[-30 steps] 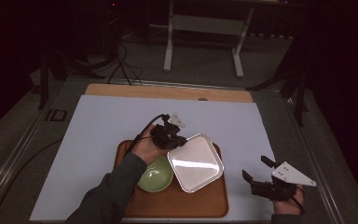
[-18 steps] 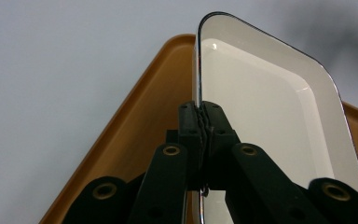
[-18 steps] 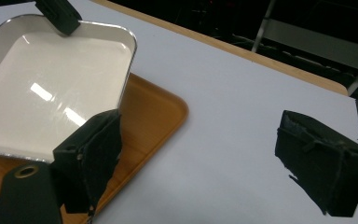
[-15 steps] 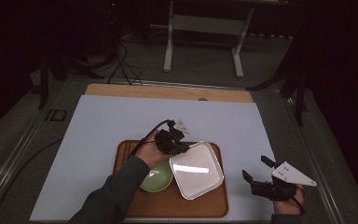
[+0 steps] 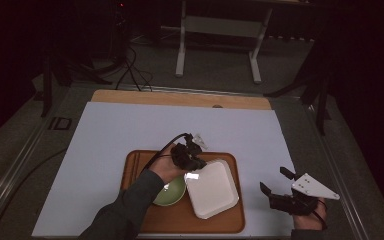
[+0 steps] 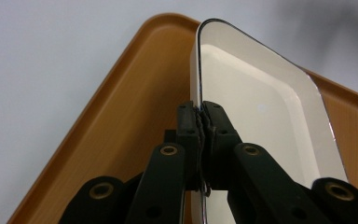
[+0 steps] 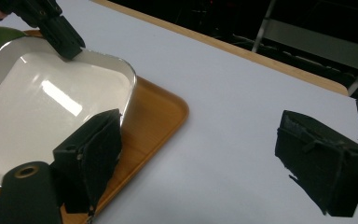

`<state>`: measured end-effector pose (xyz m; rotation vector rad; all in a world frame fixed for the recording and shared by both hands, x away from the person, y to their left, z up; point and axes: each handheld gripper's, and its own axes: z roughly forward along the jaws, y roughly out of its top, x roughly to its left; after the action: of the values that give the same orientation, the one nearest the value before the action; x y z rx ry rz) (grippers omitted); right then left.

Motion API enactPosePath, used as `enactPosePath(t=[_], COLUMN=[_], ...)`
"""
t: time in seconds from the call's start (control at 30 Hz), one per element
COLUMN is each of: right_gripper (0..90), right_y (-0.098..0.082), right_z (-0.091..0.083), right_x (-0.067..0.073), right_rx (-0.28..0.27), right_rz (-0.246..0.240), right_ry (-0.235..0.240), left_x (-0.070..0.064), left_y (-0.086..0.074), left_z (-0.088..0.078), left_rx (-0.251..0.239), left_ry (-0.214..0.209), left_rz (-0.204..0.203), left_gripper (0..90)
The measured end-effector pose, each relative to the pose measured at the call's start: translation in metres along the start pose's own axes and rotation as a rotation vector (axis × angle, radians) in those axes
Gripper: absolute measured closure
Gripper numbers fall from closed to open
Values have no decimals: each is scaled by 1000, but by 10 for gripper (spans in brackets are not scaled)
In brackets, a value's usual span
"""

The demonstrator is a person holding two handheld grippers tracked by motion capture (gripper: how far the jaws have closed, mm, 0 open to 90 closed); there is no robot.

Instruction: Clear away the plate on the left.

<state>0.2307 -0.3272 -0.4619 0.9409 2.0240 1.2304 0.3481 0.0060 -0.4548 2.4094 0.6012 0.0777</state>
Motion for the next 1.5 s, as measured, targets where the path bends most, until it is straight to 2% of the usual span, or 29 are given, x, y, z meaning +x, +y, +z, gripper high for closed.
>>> enactPosePath(t=[0.37,0.5,0.93,1.1,1.27,1.37,1.5], right_gripper=[141,141,141,141,141,141,141], right_y=[0,0,0,0,0,0,0], right_z=[0,0,0,0,0,1,1], right_x=[1,1,1,1,1,1,1], right_rx=[1,2,2,3,4,5,6], right_rz=[1,2,1,0,0,-1,-1], right_ry=[1,1,2,4,4,5,5], left_x=[6,5,6,8,10,11,11], left_y=[0,-1,-4,-5,-6,-8,-11], left_z=[14,20,25,22,16,12,8], left_rx=[47,88,126,105,76,64,45], left_ry=[-10,6,36,45,55,44,49], left_rz=[-25,-9,-26,-45,-71,-88,-103], left_gripper=[884,883,861,806,694,672,631])
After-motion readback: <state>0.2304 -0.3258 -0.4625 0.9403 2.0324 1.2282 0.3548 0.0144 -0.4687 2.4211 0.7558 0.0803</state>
